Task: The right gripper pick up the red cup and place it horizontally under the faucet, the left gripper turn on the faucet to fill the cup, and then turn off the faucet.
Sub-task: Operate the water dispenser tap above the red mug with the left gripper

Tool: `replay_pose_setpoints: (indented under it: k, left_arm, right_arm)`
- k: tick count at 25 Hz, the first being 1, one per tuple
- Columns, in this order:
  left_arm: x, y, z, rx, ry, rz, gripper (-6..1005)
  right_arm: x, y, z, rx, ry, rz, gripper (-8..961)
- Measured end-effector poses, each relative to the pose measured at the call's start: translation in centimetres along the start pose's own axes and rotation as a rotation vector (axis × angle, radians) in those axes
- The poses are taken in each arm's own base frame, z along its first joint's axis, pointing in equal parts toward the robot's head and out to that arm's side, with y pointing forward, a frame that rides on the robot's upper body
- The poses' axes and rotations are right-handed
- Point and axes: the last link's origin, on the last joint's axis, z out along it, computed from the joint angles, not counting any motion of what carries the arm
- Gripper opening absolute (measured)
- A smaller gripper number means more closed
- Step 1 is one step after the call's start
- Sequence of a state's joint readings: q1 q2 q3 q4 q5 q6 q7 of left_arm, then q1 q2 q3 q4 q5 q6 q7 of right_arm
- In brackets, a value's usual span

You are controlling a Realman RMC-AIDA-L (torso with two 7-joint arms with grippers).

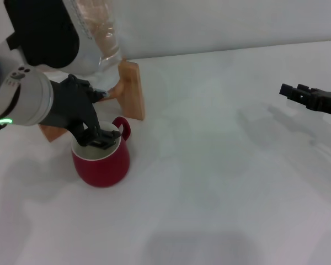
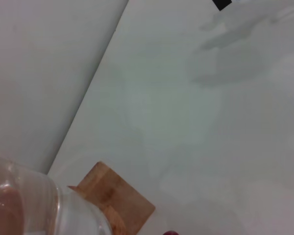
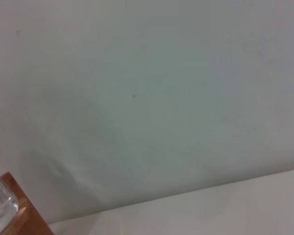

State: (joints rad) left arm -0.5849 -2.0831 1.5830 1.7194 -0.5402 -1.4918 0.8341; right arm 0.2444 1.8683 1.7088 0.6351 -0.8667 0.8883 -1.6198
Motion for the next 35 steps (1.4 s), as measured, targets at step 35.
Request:
replay_pose_setpoints:
  k: [35]
  left_arm:
    - [0.73, -0.49, 0.52, 0.027, 0.000, 0.024, 799]
  right_arm:
    - [0.00, -0.29, -0.12, 0.011, -0.001, 0.004, 592]
